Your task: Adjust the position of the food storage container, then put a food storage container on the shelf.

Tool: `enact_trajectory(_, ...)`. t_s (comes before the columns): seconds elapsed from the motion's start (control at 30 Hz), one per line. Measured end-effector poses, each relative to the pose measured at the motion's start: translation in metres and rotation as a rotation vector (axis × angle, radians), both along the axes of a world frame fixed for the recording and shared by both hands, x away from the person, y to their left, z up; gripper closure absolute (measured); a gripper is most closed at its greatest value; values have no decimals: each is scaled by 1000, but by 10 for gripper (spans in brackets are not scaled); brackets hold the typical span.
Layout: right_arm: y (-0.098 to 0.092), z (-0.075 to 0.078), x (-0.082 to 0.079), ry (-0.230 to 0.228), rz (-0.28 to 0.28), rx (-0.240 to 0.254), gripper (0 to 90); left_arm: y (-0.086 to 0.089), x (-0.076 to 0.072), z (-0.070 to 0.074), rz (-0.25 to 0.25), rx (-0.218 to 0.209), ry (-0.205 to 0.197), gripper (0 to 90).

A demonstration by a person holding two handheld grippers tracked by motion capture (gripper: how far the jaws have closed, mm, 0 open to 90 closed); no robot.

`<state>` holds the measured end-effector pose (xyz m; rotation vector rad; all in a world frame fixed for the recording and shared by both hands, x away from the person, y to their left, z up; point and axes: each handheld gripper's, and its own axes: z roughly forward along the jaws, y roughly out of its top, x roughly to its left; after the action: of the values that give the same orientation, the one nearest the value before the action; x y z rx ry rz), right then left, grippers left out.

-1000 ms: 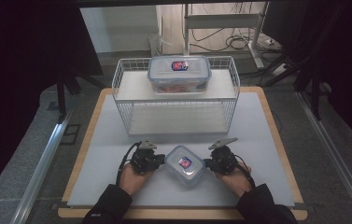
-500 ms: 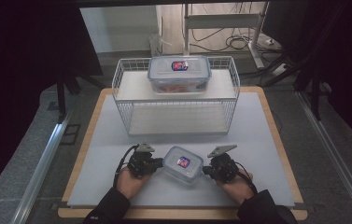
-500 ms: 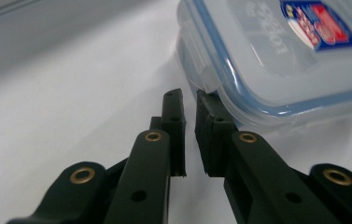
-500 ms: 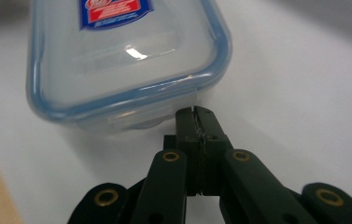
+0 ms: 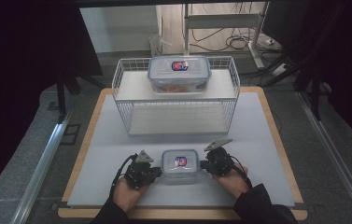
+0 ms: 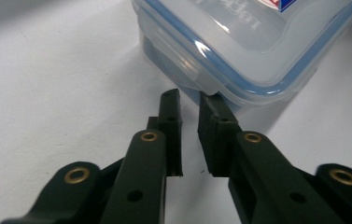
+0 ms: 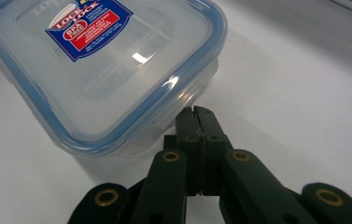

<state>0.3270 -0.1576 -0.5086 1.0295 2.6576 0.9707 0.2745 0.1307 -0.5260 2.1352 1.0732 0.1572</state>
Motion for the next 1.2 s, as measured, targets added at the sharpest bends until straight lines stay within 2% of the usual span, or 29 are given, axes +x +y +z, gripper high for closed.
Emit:
enact_trajectory(0.07, -1, 0, 0, -3, 10, -1, 890, 3, 1, 0, 6, -18, 7, 752)
enact_trajectory(0.1, -2, 1, -1, -13, 12, -8, 881, 5, 1, 1, 11, -9, -2, 735)
enact_trajectory(0.17, -6, 5, -4, -44, 20, -30, 858, 9, -1, 5, 26, 32, -45, 695)
enact_trajectory(0.3, -19, 10, -7, -73, 17, -21, 784, 19, -6, 14, 60, 7, -97, 584)
enact_trajectory(0.4, -29, 12, -10, -101, 31, 2, 685, 26, -11, 16, 68, 26, -144, 462)
enact_trajectory(0.5, -35, 15, -13, -120, 25, 22, 554, 30, -15, 15, 79, 41, -170, 339)
enact_trajectory(0.63, -38, 15, -17, -134, 41, 46, 394, 37, -21, 13, 66, 6, -172, 207)
enact_trajectory(0.7, -37, 14, -18, -138, 49, 56, 327, 39, -24, 13, 64, 8, -180, 159)
enact_trajectory(0.77, -38, 13, -18, -135, 45, 82, 230, 40, -27, 12, 44, 27, -174, 67)
enact_trajectory(0.87, -39, 10, -18, -113, 46, 104, 111, 42, -29, 9, 38, 36, -156, 48)
enact_trajectory(0.93, -40, 8, -19, -117, 42, 88, 85, 44, -28, 7, 42, 20, -143, 43)
enact_trajectory(1.2, -39, 8, -17, -116, 42, 97, 56, 45, -24, 7, 76, -19, -126, 24)
